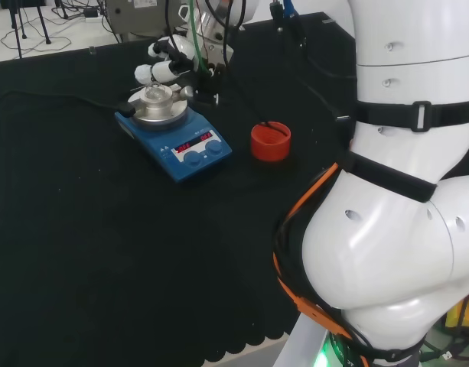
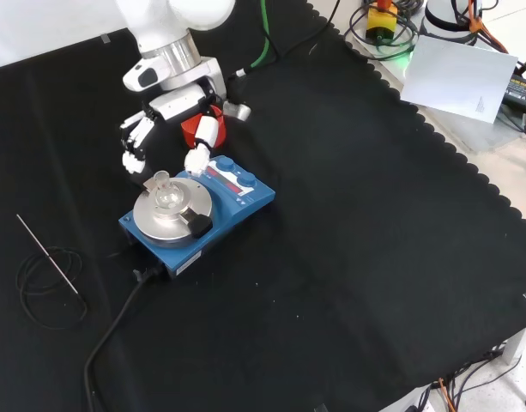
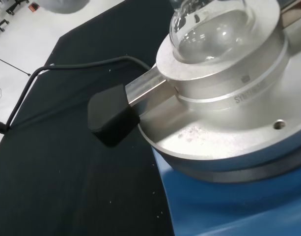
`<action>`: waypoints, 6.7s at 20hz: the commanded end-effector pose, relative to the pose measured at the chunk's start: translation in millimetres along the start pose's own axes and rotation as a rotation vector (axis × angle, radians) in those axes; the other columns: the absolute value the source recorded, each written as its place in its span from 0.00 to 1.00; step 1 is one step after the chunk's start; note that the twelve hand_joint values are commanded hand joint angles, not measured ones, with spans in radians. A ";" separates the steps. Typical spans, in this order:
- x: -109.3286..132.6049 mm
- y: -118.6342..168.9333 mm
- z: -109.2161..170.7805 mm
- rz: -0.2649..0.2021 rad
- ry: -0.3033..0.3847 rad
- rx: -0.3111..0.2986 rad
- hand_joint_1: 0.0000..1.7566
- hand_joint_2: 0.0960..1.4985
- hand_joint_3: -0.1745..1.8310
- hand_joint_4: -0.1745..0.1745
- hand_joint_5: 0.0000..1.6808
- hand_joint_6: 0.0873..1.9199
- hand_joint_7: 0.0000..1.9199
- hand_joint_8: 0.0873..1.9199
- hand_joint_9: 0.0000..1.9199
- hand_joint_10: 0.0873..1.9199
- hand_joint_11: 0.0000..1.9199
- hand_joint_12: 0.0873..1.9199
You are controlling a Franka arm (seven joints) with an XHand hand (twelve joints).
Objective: Turn on the heater.
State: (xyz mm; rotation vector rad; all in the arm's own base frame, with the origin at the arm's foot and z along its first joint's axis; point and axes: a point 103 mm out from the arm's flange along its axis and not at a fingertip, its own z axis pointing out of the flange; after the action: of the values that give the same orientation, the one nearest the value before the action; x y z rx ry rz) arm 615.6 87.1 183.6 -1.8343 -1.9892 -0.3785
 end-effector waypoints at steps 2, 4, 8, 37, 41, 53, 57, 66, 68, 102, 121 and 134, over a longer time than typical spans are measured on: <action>1.3 -34.6 -16.9 0.027 -0.054 0.019 0.35 0.57 0.00 0.46 0.21 0.03 0.15 0.31 0.24 0.34 0.00 0.72; 1.6 -46.9 -19.4 0.035 -0.058 0.022 0.35 0.57 0.00 0.46 0.21 0.03 0.15 0.31 0.24 0.34 0.00 0.71; 1.9 -75.9 -24.4 0.045 -0.094 0.021 0.35 0.58 0.00 0.46 0.21 0.02 0.15 0.31 0.24 0.34 0.00 0.73; -48.4 -159.2 6.3 0.287 -0.350 0.691 0.64 0.70 0.00 0.33 0.16 0.00 0.69 0.57 0.83 0.40 0.98 0.41; -48.1 -164.4 5.7 0.276 -0.372 0.711 0.66 0.74 0.00 0.36 0.19 0.00 0.78 0.65 0.89 0.51 1.00 0.62; -32.5 -175.5 3.6 0.233 -0.384 0.823 0.81 0.82 0.00 0.43 0.16 0.00 0.83 0.79 0.94 0.65 0.98 0.80; -26.3 -177.3 6.7 0.228 -0.392 0.848 0.81 0.82 0.00 0.45 0.15 0.00 0.83 0.79 0.94 0.66 0.98 0.81; -15.0 -173.6 13.4 0.210 -0.397 0.884 0.81 0.82 0.00 0.47 0.13 0.00 0.83 0.80 0.94 0.66 0.98 0.81; -12.3 -172.3 16.2 0.206 -0.400 0.897 0.81 0.82 0.00 0.47 0.13 0.00 0.83 0.80 0.94 0.66 0.98 0.81; -16.4 -171.0 26.6 0.217 -0.402 0.942 0.82 0.83 0.00 0.47 0.14 0.00 0.84 0.81 0.94 0.68 0.98 0.84; -25.4 -173.8 31.8 0.226 -0.388 0.938 0.82 0.83 0.00 0.47 0.14 0.00 0.84 0.81 0.94 0.68 0.98 0.84; 4.2 -162.2 -20.5 0.187 -0.393 0.900 0.81 0.82 0.00 0.46 0.14 0.00 0.84 0.81 0.94 0.68 0.97 0.84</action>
State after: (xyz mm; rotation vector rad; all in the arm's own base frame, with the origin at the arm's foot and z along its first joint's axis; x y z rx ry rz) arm 449.5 65.4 186.3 -1.4931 -1.6930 0.8821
